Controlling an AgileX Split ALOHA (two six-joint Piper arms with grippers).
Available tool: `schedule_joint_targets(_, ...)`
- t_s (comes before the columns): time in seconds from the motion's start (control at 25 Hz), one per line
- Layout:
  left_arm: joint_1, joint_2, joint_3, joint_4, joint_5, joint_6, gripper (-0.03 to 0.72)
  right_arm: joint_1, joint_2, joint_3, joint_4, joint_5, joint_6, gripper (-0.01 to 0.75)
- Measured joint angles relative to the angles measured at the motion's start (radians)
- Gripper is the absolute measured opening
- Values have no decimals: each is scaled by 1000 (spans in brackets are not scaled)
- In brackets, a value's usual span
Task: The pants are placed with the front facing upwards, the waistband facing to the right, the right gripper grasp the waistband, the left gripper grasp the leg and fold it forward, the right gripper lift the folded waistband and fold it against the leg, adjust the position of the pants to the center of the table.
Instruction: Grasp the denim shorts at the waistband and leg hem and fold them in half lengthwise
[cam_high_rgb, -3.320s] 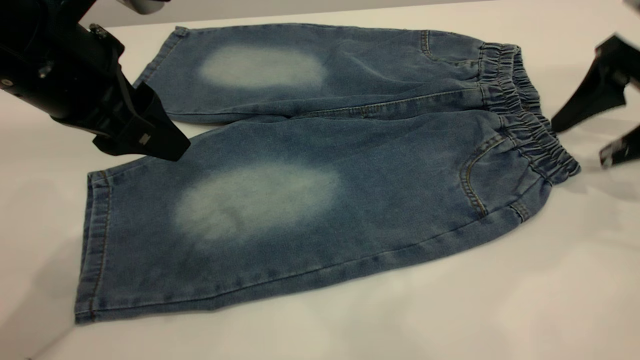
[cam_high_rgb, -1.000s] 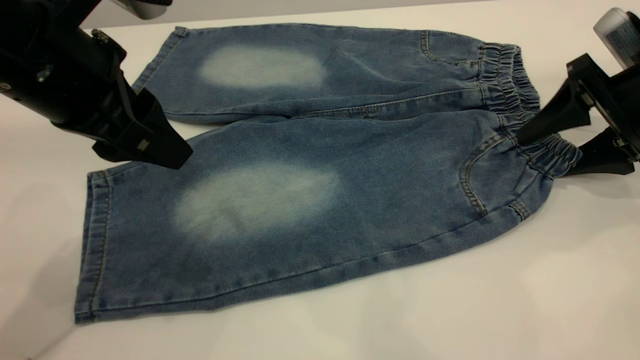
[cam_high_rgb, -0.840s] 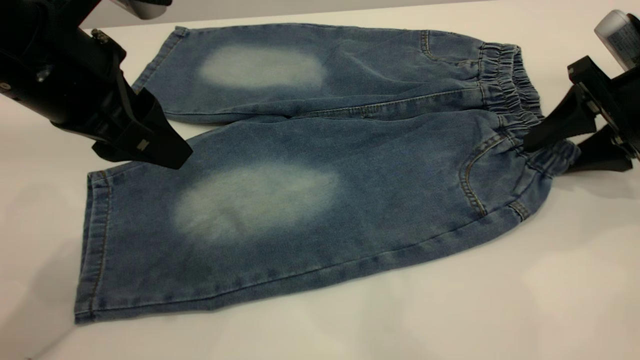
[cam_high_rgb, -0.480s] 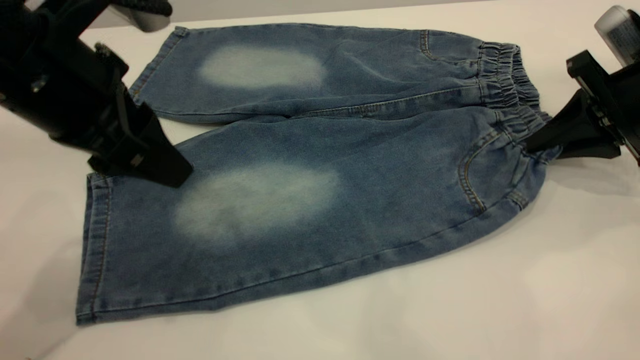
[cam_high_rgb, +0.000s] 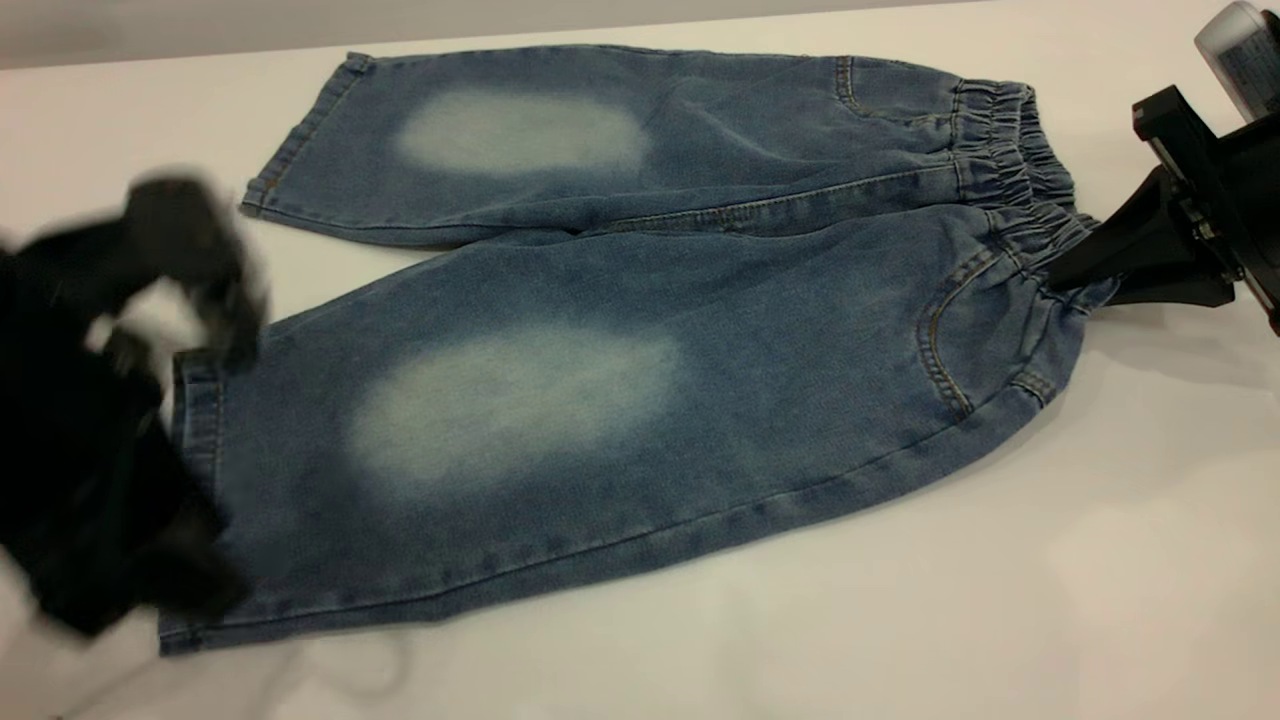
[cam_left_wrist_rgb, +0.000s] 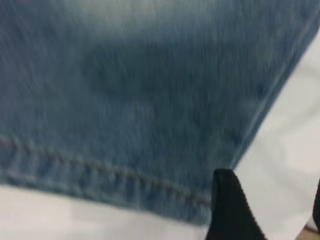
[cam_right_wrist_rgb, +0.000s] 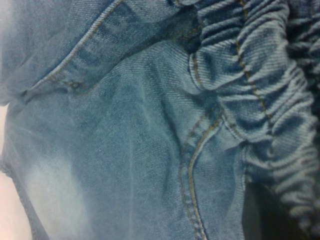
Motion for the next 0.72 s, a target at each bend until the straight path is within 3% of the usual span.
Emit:
schedule_joint_targets(0.2, 0, 0, 46, 4, -122, 0, 372, 0, 0, 0, 14, 19, 0, 39)
schedule_joint_targets(0.72, 0, 12, 46, 7, -94, 34, 372, 0, 0, 0, 15, 19, 0, 42)
